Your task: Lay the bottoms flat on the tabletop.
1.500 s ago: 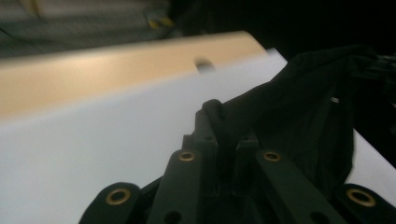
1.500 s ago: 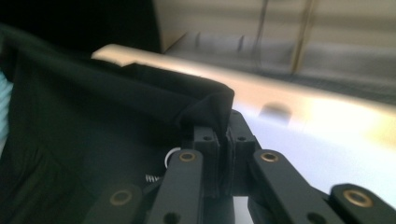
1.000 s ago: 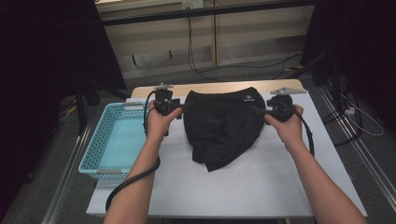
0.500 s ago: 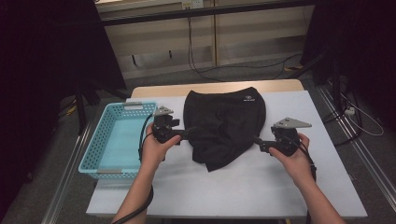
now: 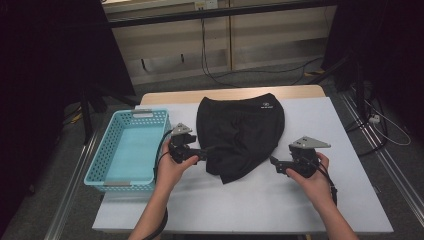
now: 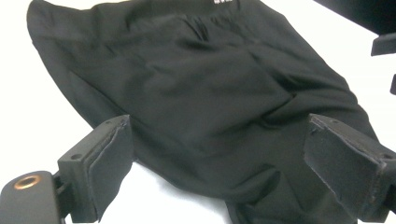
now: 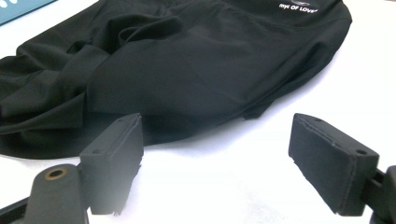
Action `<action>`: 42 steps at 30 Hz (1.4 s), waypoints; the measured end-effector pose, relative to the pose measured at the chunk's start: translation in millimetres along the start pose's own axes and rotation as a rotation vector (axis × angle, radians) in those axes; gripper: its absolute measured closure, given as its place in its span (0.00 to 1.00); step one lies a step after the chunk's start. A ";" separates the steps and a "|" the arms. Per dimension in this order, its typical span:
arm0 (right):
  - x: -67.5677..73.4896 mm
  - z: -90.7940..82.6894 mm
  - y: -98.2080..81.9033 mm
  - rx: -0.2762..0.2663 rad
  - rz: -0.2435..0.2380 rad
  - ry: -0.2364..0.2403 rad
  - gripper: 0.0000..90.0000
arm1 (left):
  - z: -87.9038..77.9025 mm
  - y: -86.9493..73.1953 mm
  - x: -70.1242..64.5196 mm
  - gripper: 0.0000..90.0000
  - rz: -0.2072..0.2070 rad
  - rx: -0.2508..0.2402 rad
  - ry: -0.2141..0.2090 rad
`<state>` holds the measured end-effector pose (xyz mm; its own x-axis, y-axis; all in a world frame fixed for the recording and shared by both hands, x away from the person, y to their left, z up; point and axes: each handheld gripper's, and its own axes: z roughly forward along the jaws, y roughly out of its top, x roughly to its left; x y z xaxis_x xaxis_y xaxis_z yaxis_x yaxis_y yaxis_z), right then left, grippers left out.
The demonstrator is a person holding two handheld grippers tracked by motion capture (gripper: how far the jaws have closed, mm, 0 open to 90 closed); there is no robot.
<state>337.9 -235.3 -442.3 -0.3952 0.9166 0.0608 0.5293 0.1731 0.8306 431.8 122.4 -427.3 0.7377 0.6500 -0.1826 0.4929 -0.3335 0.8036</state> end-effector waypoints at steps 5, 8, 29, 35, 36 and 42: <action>7.7 3.8 -2.5 0.037 -0.053 -0.022 0.13 | 5.1 0.9 -6.5 0.06 0.023 -0.003 -0.031; 10.2 5.7 -5.2 0.048 -0.049 -0.027 0.15 | 6.2 2.1 -9.5 0.06 0.033 -0.005 -0.037; 13.1 14.7 -3.8 0.046 -0.018 0.055 0.49 | -7.9 4.8 -11.6 0.06 0.041 -0.028 -0.027; 20.7 29.8 0.8 0.098 -0.040 0.083 0.58 | -11.0 0.7 -13.1 0.06 0.044 -0.015 -0.024; 22.5 33.0 1.2 0.105 -0.049 0.079 0.59 | -10.8 0.0 -13.5 0.06 0.042 -0.016 -0.026; 28.2 48.3 4.0 0.130 -0.090 0.062 0.65 | -13.0 -1.3 -12.3 0.07 0.040 -0.017 -0.029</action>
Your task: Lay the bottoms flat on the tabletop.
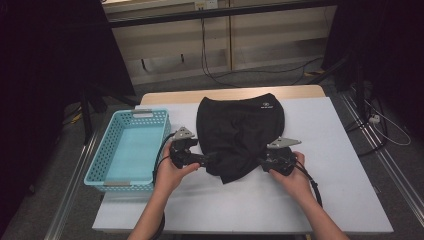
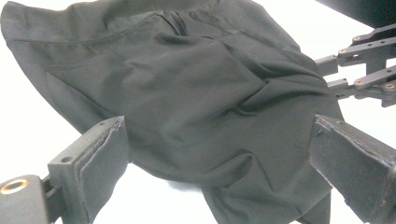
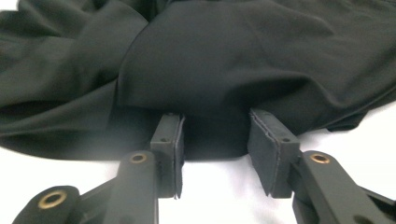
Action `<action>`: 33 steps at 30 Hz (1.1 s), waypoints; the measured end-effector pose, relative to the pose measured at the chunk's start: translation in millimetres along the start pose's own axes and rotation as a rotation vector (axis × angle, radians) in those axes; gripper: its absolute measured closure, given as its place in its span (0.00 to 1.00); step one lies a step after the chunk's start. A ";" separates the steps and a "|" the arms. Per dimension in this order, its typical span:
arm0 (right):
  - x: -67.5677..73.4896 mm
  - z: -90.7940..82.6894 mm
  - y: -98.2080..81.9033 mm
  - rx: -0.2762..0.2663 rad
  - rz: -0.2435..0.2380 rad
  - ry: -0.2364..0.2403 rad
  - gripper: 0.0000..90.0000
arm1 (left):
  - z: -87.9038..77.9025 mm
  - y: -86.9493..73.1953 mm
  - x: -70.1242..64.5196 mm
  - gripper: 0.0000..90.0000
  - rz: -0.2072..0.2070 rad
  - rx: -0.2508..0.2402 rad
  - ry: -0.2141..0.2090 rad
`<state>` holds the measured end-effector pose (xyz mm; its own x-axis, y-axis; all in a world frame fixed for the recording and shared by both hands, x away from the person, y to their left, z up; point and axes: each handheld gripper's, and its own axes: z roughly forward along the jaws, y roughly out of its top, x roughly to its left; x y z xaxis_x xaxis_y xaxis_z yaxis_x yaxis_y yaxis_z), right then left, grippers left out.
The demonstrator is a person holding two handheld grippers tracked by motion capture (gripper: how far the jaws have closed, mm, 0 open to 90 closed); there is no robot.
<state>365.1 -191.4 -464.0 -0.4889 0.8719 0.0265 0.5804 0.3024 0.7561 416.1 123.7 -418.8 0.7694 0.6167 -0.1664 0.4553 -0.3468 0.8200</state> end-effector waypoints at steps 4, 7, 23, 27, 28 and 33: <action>3.8 4.7 2.0 0.000 -0.015 -0.019 0.78 | -1.3 0.7 0.7 0.07 -0.011 -0.010 0.001; 4.3 5.6 1.6 -0.010 -0.027 -0.014 0.95 | -0.1 0.1 -0.5 0.07 -0.008 -0.006 0.001; -32.7 -42.4 -5.5 -0.074 0.090 0.019 0.98 | 8.3 0.5 -8.6 0.09 0.010 0.009 -0.031; -43.2 -48.4 -8.8 -0.092 0.127 0.012 0.98 | 10.5 -0.4 -10.2 0.09 0.007 0.011 -0.042; -44.8 -48.5 -9.4 -0.093 0.133 0.016 0.98 | 11.1 -0.8 -11.3 0.10 0.008 0.012 -0.047; -47.6 -46.8 -11.1 -0.084 0.138 0.002 0.98 | 18.4 -4.5 -19.2 0.12 0.034 0.040 -0.073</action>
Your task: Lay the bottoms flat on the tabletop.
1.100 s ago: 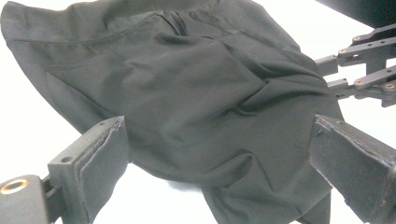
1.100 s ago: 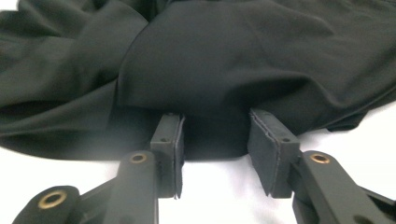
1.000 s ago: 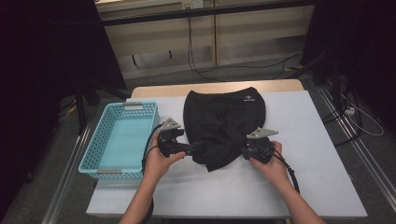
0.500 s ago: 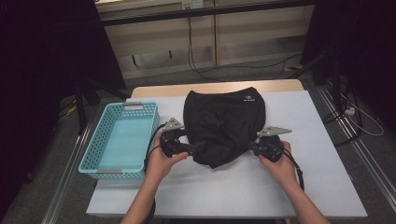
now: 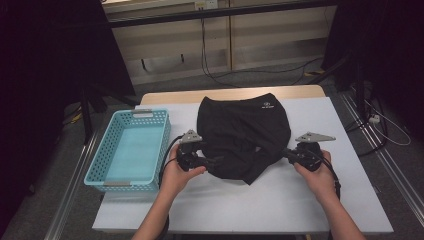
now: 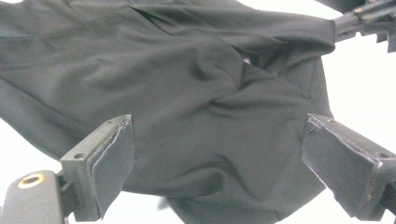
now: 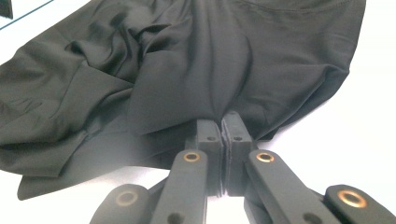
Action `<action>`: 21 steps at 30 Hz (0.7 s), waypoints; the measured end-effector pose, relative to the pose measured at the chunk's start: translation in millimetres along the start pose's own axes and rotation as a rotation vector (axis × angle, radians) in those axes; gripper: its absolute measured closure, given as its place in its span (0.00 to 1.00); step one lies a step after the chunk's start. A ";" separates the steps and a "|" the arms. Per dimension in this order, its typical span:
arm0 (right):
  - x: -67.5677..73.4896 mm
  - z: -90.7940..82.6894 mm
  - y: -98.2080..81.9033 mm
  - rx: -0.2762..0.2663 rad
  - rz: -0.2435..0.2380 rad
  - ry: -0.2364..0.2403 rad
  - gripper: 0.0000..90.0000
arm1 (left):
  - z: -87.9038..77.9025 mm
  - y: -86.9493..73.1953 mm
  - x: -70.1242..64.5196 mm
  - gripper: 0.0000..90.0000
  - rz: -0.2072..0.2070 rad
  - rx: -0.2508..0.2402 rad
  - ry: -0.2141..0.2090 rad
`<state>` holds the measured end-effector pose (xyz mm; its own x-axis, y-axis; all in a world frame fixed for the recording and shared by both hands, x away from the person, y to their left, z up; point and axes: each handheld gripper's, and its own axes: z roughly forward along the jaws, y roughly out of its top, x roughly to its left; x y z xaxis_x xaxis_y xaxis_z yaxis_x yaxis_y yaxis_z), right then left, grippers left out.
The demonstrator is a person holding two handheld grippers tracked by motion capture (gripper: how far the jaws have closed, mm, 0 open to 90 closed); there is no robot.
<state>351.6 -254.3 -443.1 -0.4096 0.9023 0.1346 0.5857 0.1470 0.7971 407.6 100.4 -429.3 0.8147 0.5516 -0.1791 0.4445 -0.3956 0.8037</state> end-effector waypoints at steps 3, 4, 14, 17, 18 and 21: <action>2.2 1.6 0.1 0.011 -0.026 -0.003 0.98 | 4.6 -2.8 -3.3 0.15 0.001 0.014 -0.015; 3.0 1.9 0.4 0.015 -0.035 -0.007 0.98 | 5.4 -3.5 -4.3 0.18 0.010 0.018 -0.013; 5.0 4.9 1.2 -0.005 -0.025 0.024 0.97 | 14.1 -13.7 -9.8 0.31 0.020 0.048 -0.004; 10.3 5.2 1.9 -0.003 -0.046 0.023 0.96 | 19.1 -16.3 -11.8 0.35 0.037 0.068 0.003; 11.2 5.4 1.7 -0.001 -0.049 0.021 0.95 | 20.6 -16.8 -12.4 0.37 0.047 0.075 0.002; 11.6 5.2 0.7 0.000 -0.041 0.026 0.95 | 24.4 -18.3 -14.9 0.43 0.062 0.102 -0.003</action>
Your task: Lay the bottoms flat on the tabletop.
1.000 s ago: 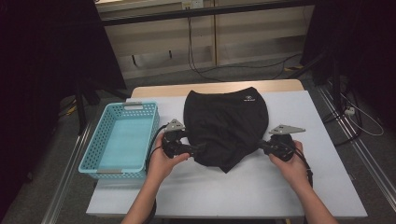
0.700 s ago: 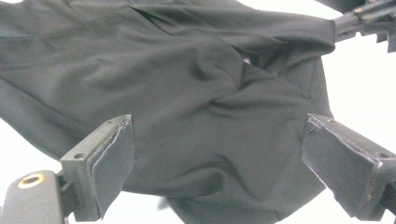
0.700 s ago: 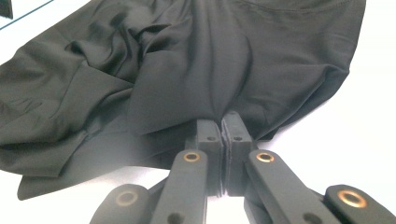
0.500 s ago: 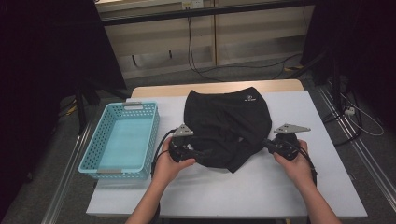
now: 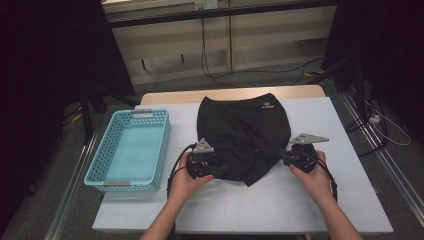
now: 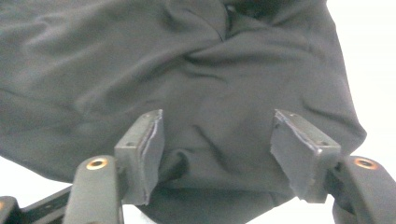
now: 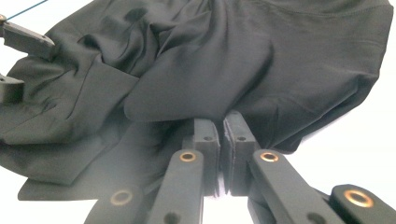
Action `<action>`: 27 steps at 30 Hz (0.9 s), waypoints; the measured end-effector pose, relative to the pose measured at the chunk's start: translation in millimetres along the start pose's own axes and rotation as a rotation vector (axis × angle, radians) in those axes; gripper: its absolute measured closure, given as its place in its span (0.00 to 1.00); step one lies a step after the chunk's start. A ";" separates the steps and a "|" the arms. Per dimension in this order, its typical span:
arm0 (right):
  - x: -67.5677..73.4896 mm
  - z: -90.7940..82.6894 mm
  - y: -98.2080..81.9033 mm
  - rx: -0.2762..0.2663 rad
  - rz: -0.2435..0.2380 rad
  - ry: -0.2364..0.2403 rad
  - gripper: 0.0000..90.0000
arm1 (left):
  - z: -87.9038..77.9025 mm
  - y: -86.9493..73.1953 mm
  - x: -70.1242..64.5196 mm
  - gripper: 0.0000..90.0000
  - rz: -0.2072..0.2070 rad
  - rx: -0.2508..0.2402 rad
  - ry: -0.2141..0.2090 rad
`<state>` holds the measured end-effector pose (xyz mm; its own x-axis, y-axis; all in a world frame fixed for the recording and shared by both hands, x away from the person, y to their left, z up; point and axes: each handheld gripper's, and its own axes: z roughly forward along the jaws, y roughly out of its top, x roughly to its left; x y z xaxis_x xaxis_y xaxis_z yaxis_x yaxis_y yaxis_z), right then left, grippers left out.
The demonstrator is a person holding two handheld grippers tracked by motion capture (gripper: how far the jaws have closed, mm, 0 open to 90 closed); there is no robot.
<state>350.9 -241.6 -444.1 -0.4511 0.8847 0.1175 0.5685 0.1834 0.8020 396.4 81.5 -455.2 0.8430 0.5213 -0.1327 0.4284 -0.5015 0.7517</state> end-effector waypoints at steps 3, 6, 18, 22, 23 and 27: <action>2.4 -1.5 0.0 -0.004 -0.007 0.007 0.95 | 3.5 -1.1 0.4 0.54 -0.008 0.025 -0.012; 5.5 -2.9 -0.1 -0.004 -0.018 0.013 0.94 | 5.0 -0.5 1.0 0.62 -0.004 0.033 -0.011; 16.7 -13.2 -6.9 -0.001 -0.070 0.033 0.88 | 4.2 2.8 2.5 0.96 -0.038 0.043 -0.022; 22.3 -12.2 -11.1 0.017 -0.083 0.056 0.86 | -8.3 7.9 10.2 0.99 -0.064 0.002 0.004; 24.5 -11.6 -11.3 0.021 -0.093 0.062 0.85 | -12.4 9.4 12.3 0.99 -0.072 -0.013 0.012; 37.0 -6.8 -11.1 0.039 -0.129 0.092 0.83 | -24.4 12.6 18.7 1.00 -0.097 -0.035 0.040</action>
<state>323.2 -213.8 -444.7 -0.5820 0.8102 0.0696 0.5271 0.3107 0.7910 409.6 101.7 -432.5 0.7840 0.5940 -0.1804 0.4950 -0.4229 0.7590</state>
